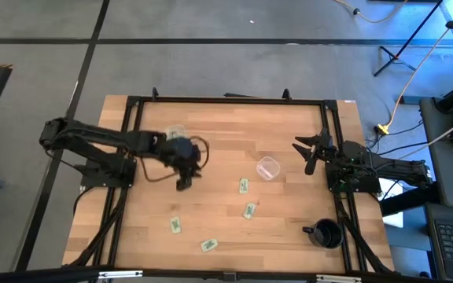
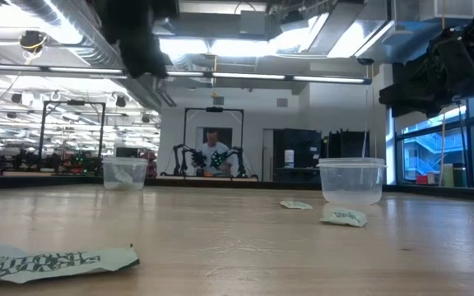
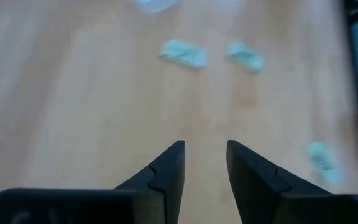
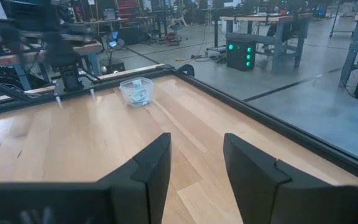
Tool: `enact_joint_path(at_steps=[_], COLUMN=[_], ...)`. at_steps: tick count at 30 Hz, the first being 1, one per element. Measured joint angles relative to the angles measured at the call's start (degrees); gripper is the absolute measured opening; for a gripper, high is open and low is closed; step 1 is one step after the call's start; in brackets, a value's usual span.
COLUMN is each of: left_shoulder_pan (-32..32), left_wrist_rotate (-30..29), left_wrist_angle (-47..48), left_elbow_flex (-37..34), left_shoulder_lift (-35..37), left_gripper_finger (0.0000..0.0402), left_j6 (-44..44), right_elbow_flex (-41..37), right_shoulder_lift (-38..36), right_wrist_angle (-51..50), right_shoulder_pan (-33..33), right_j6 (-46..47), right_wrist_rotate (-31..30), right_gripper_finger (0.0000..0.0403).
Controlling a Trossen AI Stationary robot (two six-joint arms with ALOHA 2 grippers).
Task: Pick and place Stevia / Truvia into bins
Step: Put the green stevia packet into the left white container
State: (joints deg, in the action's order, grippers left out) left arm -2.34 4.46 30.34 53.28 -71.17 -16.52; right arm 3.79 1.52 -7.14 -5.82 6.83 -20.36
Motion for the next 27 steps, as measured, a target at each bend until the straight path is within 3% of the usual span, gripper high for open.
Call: enact_joint_path(at_steps=[8,14,23,27], left_shoulder_pan=[-15.8,-21.8,-27.5,-30.8], left_wrist_rotate=[-3.1,-3.2,-3.5,-5.7], left_wrist_angle=[-13.9,-23.1,-7.1,0.0], left_elbow_flex=[0.0,0.0,0.0,0.0], left_shoulder_lift=[-5.4,-11.3,-13.3,-13.3], left_gripper_finger=[0.0119,0.0148,0.0165,0.0156], left_j6=[-2.3,-4.9,-21.2,-23.5], right_elbow_flex=[0.0,0.0,0.0,0.0], right_shoulder_lift=[0.0,0.0,0.0,0.0], right_wrist_angle=[0.0,0.0,0.0,0.0], right_shoulder_pan=[0.0,0.0,0.0,0.0], right_j6=[0.1,0.5,3.6,3.6], right_wrist_rotate=[0.0,0.0,0.0,0.0], right_gripper_finger=[0.0152,0.0152,0.0152,0.0152])
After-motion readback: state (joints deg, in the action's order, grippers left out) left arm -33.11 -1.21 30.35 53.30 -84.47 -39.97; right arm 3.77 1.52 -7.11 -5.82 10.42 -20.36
